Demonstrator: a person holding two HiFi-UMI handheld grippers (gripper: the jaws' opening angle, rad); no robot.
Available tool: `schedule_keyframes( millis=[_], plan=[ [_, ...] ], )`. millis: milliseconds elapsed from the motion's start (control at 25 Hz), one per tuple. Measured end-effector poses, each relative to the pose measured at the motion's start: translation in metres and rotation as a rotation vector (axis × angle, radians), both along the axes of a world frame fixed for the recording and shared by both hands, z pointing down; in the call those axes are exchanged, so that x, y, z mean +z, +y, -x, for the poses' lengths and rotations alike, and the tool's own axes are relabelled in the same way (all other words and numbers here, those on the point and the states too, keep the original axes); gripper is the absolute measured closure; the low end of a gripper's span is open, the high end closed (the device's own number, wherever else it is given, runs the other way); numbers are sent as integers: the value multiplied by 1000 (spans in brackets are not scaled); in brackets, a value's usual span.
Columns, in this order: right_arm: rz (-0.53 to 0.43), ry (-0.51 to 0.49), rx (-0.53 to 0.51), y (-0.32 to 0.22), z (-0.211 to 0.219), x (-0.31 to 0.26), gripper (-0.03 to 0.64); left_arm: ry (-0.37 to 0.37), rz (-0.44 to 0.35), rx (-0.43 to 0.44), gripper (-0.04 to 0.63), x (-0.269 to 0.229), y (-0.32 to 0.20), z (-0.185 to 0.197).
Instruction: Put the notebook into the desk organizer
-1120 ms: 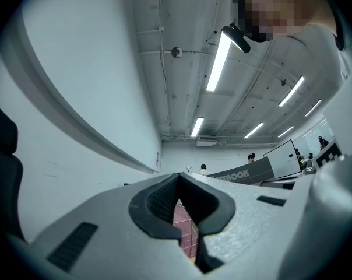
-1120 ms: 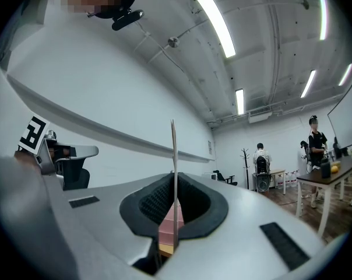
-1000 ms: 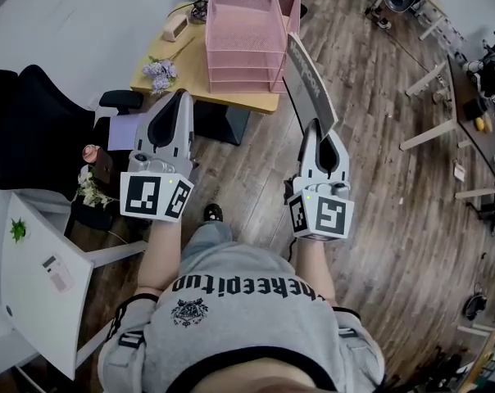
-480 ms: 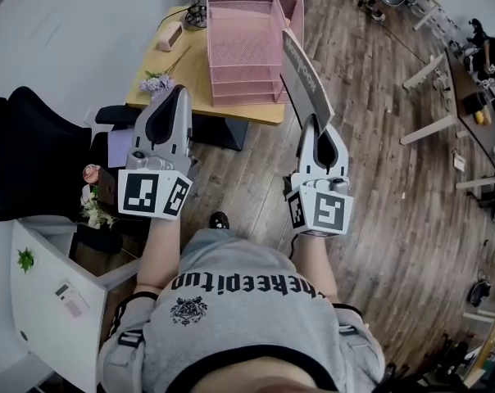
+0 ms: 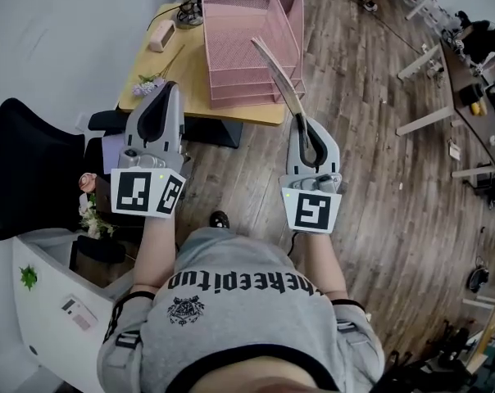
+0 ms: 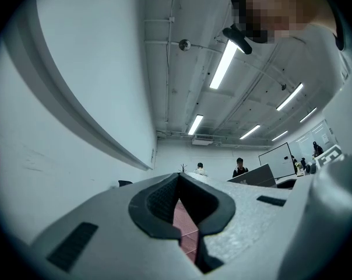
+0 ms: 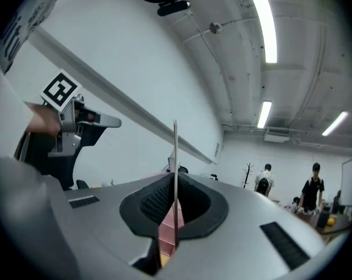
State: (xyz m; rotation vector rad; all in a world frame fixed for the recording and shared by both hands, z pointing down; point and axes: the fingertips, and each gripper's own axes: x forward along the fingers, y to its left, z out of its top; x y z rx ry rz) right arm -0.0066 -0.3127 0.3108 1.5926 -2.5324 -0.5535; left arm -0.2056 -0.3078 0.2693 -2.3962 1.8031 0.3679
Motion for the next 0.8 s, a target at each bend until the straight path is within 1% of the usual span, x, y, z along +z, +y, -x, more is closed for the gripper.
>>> schedule_keyframes(
  millis=[120, 200, 320, 560, 680, 800],
  plan=[
    [-15, 203, -21, 0, 11, 17, 607, 1, 10, 0, 592, 5, -5, 7],
    [-11, 308, -27, 0, 17, 32, 607, 4, 17, -4, 592, 9, -6, 11],
    [-36, 414, -32, 1, 22, 50, 607, 5, 27, -8, 592, 14, -7, 15],
    [-115, 677, -48, -8, 30, 91, 607, 4, 42, -19, 592, 21, -7, 24],
    [-152, 768, -40, -16, 30, 105, 607, 3, 50, -25, 592, 25, -8, 27],
    [-185, 836, -32, -25, 31, 113, 607, 2, 57, -29, 592, 28, -8, 30]
  ],
)
